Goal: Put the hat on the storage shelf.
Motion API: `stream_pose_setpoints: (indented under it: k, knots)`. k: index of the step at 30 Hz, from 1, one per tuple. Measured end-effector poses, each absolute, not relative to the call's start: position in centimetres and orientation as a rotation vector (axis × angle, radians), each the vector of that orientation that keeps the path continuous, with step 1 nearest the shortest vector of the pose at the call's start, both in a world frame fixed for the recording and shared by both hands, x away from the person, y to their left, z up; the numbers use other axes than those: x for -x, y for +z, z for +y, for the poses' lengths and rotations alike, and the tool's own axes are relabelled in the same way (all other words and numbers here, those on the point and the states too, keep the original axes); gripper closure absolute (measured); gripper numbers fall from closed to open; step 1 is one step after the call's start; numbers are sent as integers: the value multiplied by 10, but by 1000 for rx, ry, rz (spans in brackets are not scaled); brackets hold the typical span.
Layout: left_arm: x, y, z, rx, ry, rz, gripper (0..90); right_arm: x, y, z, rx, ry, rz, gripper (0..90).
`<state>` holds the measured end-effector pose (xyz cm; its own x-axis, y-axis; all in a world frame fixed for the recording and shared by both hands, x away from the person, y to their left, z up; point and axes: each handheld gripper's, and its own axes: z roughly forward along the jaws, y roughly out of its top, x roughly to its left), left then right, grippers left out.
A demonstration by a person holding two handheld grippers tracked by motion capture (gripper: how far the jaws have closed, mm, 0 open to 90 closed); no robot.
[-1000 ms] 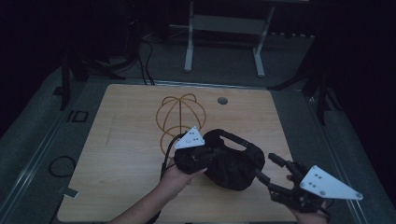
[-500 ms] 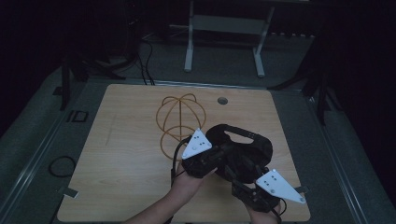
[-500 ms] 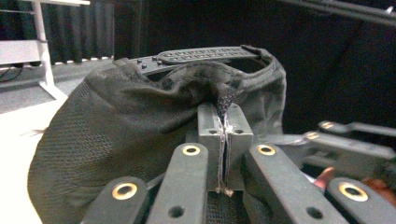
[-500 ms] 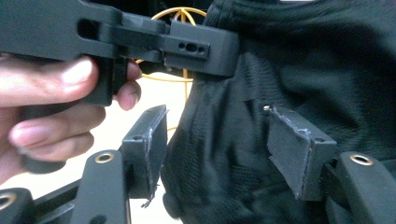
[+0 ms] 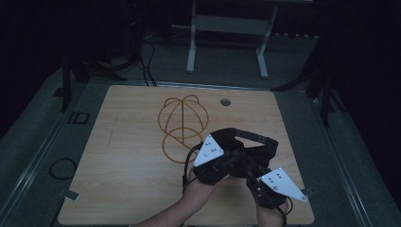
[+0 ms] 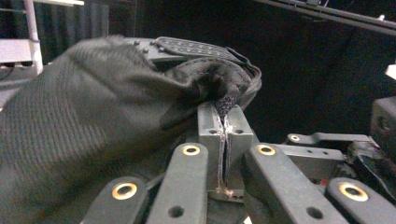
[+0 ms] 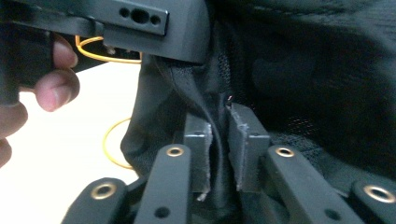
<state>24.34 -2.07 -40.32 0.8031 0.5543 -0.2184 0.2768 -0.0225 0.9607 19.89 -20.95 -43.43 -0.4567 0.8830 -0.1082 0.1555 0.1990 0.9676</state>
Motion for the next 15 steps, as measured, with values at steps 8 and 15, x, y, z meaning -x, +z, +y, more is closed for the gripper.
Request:
stream_pose_setpoints:
  k: [8, 15]
  knots:
    - [-251, -402, -17, -1605, 211, 670, 848, -199, -429, -215, -877, 1296, 1852, 884]
    - [-247, -392, -1, -1620, 264, 609, 589, -203, -414, -226, -842, 1294, 1840, 886]
